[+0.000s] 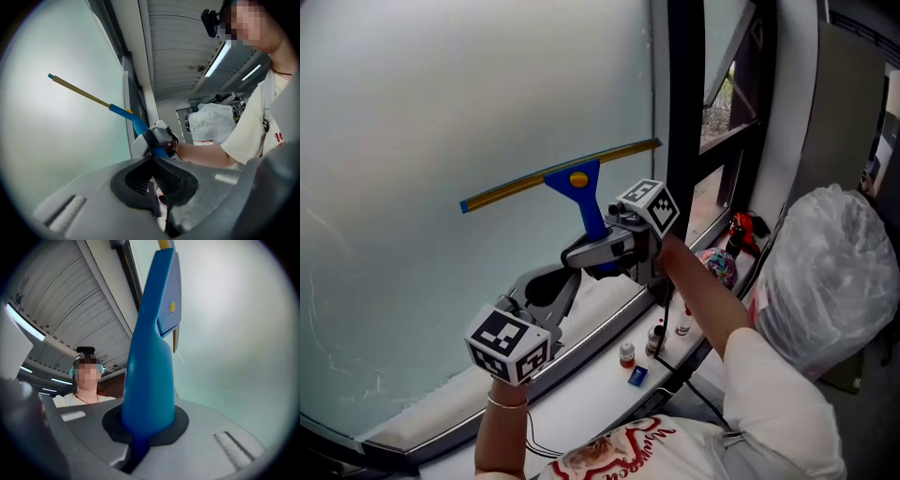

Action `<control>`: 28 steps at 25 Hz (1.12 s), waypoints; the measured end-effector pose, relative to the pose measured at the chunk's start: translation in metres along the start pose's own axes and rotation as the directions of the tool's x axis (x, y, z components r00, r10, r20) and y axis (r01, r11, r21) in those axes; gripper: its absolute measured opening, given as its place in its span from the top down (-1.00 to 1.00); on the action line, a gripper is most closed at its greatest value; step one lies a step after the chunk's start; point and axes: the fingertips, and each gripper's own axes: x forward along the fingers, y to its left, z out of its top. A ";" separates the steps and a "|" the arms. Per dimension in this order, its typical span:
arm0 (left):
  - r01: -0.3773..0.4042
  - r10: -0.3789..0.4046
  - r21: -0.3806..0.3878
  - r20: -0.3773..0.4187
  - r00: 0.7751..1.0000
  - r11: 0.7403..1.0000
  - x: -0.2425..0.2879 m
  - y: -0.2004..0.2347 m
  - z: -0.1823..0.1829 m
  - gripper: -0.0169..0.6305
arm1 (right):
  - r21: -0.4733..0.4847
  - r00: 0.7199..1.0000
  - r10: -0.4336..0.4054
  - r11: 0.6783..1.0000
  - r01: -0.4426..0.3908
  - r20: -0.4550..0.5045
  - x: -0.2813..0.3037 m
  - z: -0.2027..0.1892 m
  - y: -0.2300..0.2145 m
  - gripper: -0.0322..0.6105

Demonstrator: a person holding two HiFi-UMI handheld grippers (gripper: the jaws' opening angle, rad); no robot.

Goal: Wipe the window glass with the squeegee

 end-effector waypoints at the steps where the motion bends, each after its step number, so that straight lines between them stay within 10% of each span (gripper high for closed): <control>1: -0.002 0.002 0.025 0.002 1.000 1.000 0.011 0.008 0.010 0.93 | -0.013 1.000 0.013 1.000 -0.013 -0.004 -0.007 0.016 -0.001 0.83; 11: -0.010 0.004 0.083 0.069 0.998 0.997 0.080 0.080 0.104 0.93 | 0.007 0.994 0.105 0.994 -0.105 -0.019 -0.061 0.140 -0.005 0.83; 28: -0.056 0.042 0.188 0.077 0.996 0.981 0.172 0.128 0.172 0.93 | -0.005 0.988 0.150 0.989 -0.150 -0.038 -0.129 0.236 -0.012 0.85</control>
